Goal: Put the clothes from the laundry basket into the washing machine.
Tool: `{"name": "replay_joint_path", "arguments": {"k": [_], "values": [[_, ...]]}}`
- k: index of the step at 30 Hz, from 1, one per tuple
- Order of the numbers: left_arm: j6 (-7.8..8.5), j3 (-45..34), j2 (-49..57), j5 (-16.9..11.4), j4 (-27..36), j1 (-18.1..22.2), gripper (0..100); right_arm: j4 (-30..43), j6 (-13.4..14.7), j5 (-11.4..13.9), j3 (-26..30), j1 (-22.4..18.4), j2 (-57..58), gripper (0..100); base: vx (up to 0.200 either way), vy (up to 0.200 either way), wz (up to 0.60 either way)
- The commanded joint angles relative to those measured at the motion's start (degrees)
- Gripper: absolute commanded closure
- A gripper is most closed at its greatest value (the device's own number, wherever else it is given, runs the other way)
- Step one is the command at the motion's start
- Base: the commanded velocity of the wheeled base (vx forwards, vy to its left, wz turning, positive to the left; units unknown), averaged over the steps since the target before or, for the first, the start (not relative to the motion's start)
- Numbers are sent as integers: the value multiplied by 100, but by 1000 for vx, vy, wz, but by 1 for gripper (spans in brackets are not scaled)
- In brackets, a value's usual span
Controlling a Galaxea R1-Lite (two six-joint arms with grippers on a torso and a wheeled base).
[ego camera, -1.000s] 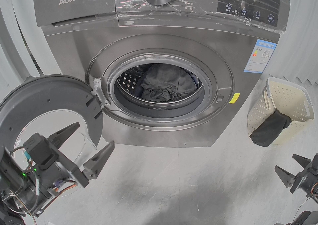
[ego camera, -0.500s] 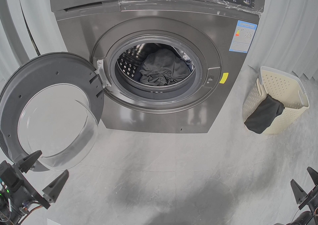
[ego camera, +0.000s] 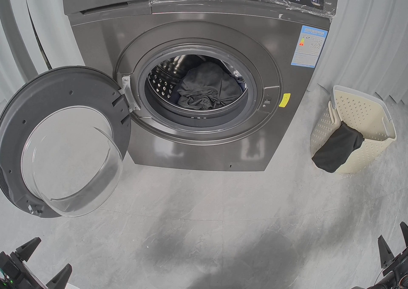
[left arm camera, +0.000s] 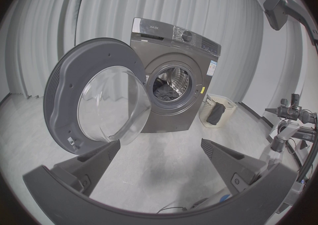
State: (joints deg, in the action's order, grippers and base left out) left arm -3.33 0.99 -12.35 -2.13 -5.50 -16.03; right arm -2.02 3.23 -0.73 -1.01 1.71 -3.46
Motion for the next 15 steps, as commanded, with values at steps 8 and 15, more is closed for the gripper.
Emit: {"name": "replay_joint_path", "arguments": {"k": [8,15], "values": [[693,-99,1156,-200,348,1612,0,176,-156,-15,101,-136,346,0,0,-50,0],[438,-99,1235,-59,550,1612,0,185,-156,-6,101,-136,346,0,0,0,0]]}}
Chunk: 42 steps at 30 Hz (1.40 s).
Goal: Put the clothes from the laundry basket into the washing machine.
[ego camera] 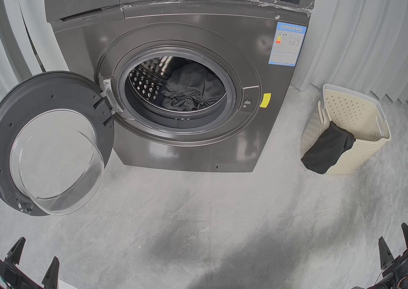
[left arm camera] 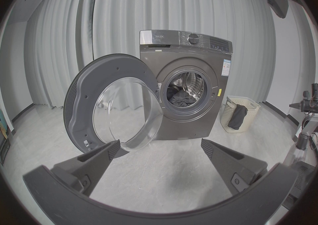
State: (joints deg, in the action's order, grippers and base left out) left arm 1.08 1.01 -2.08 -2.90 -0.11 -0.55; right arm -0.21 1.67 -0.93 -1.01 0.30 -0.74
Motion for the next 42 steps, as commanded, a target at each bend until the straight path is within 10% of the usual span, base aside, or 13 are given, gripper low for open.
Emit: {"name": "replay_joint_path", "arguments": {"k": [1,42], "values": [[-3,-101,208,18,11,55,0,3,0,5,101,5,74,0,0,0,0],[-73,-101,208,44,20,55,0,3,0,5,101,5,74,0,0,-176,0]]}}
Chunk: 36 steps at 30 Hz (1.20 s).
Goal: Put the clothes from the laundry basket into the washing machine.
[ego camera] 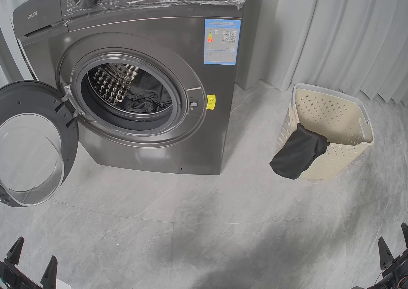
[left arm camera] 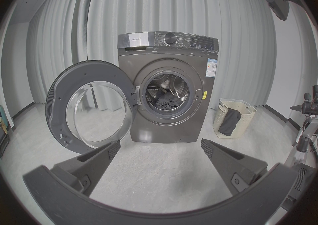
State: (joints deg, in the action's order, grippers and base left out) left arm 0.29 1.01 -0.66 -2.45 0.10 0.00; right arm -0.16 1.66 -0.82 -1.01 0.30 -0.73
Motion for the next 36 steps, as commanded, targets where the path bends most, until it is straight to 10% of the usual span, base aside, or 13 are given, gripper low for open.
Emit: {"name": "replay_joint_path", "arguments": {"k": [1,36], "values": [[6,-101,66,-1,-1,0,0,-2,1,3,92,5,73,0,0,0,0],[-47,-101,66,87,-1,-9,0,7,-52,11,101,5,73,0,51,0,-103]]}}
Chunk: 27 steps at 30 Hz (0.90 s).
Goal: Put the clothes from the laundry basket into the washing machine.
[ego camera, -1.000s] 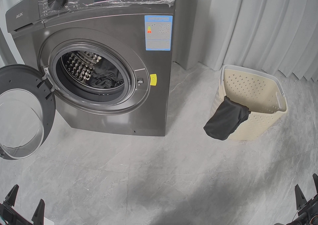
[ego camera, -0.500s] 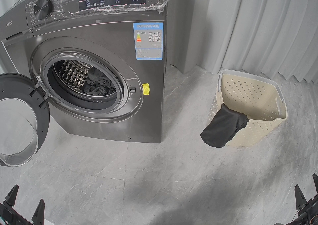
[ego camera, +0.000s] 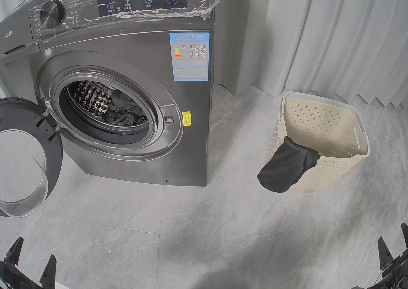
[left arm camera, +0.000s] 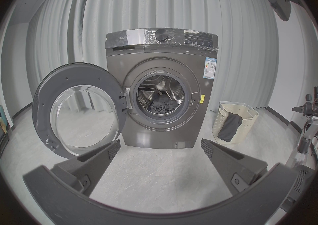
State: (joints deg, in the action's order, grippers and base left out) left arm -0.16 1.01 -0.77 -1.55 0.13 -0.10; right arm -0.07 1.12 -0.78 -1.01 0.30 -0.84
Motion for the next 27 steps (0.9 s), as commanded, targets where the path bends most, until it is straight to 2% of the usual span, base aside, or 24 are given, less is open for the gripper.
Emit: {"name": "replay_joint_path", "arguments": {"k": [1,5,27], "values": [[-2,-101,77,-3,4,1,0,-1,2,-1,101,5,84,0,0,0,0],[-11,-101,77,-3,-5,1,0,-1,-7,-1,101,5,84,0,0,0,0],[7,-101,77,5,-5,10,0,-1,-24,8,92,5,84,0,0,-200,0]]}}
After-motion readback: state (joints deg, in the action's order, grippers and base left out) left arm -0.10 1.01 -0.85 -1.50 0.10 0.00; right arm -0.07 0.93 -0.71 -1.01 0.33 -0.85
